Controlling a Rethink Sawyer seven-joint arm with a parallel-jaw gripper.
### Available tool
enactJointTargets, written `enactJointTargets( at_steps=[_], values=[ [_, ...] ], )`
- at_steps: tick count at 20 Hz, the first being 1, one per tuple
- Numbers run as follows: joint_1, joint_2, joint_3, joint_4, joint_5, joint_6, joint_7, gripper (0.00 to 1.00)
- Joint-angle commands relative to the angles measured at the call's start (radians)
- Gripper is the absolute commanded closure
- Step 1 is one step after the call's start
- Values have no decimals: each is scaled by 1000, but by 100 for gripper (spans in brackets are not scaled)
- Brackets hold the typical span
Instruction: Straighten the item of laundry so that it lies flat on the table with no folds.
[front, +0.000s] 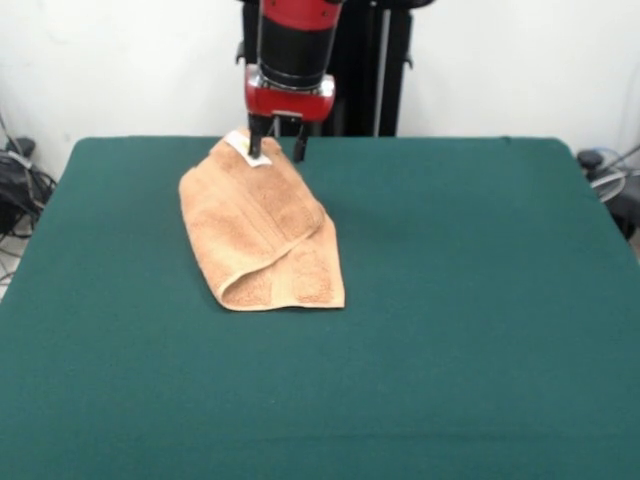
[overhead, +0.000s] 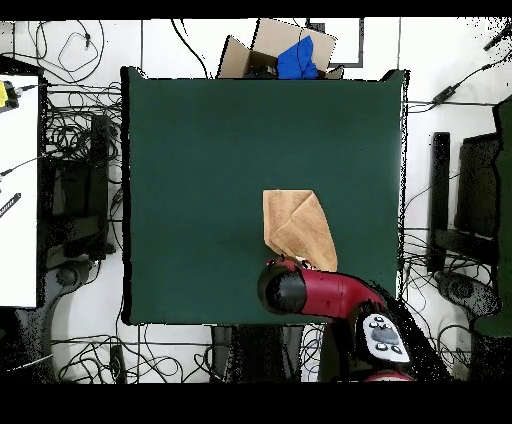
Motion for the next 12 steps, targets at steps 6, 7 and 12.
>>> enactJointTargets(
  at_steps=[6, 7, 12],
  values=[
    [20, -31, 42, -31, 2, 16, 115, 0],
    [19, -41, 41, -31, 5, 30, 110, 0],
    [9, -99, 28, -56, 4, 112, 69, 0]
  ],
)
